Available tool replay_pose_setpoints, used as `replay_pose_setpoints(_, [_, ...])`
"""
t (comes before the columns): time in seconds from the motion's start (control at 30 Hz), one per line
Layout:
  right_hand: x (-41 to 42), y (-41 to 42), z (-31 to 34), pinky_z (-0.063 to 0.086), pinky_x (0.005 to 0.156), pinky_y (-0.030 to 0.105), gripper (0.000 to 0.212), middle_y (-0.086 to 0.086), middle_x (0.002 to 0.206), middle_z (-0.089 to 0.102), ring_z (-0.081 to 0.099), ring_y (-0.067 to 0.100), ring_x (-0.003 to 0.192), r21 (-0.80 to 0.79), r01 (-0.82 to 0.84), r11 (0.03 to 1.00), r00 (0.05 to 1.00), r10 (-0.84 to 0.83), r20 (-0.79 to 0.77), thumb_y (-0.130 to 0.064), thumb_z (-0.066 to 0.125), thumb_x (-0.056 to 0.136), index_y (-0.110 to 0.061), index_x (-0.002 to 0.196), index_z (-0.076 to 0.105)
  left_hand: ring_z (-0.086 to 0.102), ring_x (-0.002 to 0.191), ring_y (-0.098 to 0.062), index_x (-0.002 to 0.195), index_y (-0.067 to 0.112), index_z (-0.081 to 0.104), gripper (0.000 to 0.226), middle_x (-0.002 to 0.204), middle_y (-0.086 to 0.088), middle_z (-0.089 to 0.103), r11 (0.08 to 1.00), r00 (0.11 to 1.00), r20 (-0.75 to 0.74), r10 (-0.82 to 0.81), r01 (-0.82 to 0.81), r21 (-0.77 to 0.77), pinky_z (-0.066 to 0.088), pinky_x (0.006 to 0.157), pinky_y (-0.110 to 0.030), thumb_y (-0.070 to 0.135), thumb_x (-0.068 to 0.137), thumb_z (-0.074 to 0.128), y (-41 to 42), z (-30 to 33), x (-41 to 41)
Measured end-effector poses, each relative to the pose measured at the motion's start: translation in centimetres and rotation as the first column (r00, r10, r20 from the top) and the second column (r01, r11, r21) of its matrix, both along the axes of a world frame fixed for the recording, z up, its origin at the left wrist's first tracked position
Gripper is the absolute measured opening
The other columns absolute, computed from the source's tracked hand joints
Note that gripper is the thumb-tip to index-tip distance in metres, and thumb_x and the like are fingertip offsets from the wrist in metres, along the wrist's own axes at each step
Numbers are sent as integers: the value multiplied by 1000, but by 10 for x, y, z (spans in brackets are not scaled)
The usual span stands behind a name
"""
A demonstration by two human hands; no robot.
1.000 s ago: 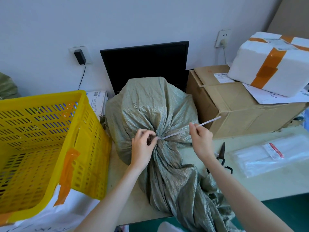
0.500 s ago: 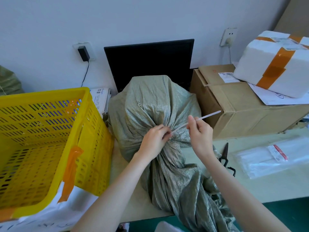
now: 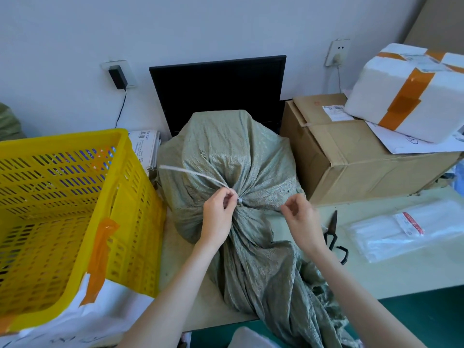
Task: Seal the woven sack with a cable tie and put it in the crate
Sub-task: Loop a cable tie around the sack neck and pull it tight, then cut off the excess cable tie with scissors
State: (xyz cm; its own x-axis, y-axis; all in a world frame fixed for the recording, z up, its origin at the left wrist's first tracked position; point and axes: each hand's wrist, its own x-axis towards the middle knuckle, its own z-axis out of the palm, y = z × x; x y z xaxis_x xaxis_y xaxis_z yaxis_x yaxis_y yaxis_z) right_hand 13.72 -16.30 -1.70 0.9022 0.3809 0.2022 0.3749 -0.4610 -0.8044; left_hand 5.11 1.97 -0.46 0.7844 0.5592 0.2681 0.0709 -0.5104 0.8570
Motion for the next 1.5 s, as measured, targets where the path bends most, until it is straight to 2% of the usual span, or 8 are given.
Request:
replay_pose_setpoints(0.1, [6,-23,-35,47,76,44,6,2,90,58,54,27,88,-243,94,966,996,-89,31,-15,56,90,-14,91,51,58,70,2,84,9,64,11,78,7,65,994,999,23,39,-37,-102,41,66,-7,13,93,58,-3,-1,-3])
replay_pose_setpoints(0.23, [12,-56,-70,45,84,44,20,12,114,56,50,34,105,-492,198,848,957,-276,-90,-14,53,87,-8,106,51,62,73,4,87,6,64,10,80,8,68,972,995,59,78,-63,-224,44,69,-7,11,93,57,-4,-5,-4])
replay_pose_setpoints(0.53, [13,-86,-100,44,84,41,35,23,123,49,52,40,110,-650,185,737,888,-409,-211,-12,51,90,3,121,44,64,83,1,93,3,63,9,85,7,69,942,989,120,91,-46,-334,47,77,-14,9,94,55,-8,-14,-6])
replay_pose_setpoints(0.73, [15,-88,-100,42,66,39,22,26,114,56,58,42,100,-611,232,757,856,-457,-241,-7,49,91,1,109,38,64,84,-1,91,11,62,8,85,8,69,946,989,118,89,-47,-321,48,79,-17,11,95,55,-8,-16,-6])
replay_pose_setpoints(0.93, [17,-98,-101,43,76,44,38,27,108,54,54,41,99,-477,303,825,809,-488,-329,-31,58,90,2,99,44,62,80,2,90,11,62,8,84,8,68,950,989,116,92,-52,-309,47,77,-14,11,95,55,-7,-17,-5])
replay_pose_setpoints(1.07, [17,-103,-103,38,76,39,26,27,107,53,51,39,99,-452,304,839,805,-479,-349,-23,59,90,-2,88,43,62,79,4,92,8,62,8,84,8,67,947,989,112,97,-57,-316,46,76,-12,10,95,55,-7,-18,-4])
replay_pose_setpoints(1.3, [20,-102,-105,41,73,40,20,26,107,56,53,39,94,-337,383,860,806,-490,-333,0,58,84,1,101,49,60,75,7,94,4,62,8,82,7,66,943,989,103,105,-66,-327,43,72,-8,9,94,55,-8,-17,-4])
replay_pose_setpoints(1.5, [26,-88,-86,38,65,35,28,19,96,61,54,33,84,-217,364,906,882,-411,-233,-25,69,85,-9,91,47,61,77,6,93,7,63,9,83,7,67,930,990,90,106,-67,-361,44,74,-8,10,95,55,-9,-13,-5])
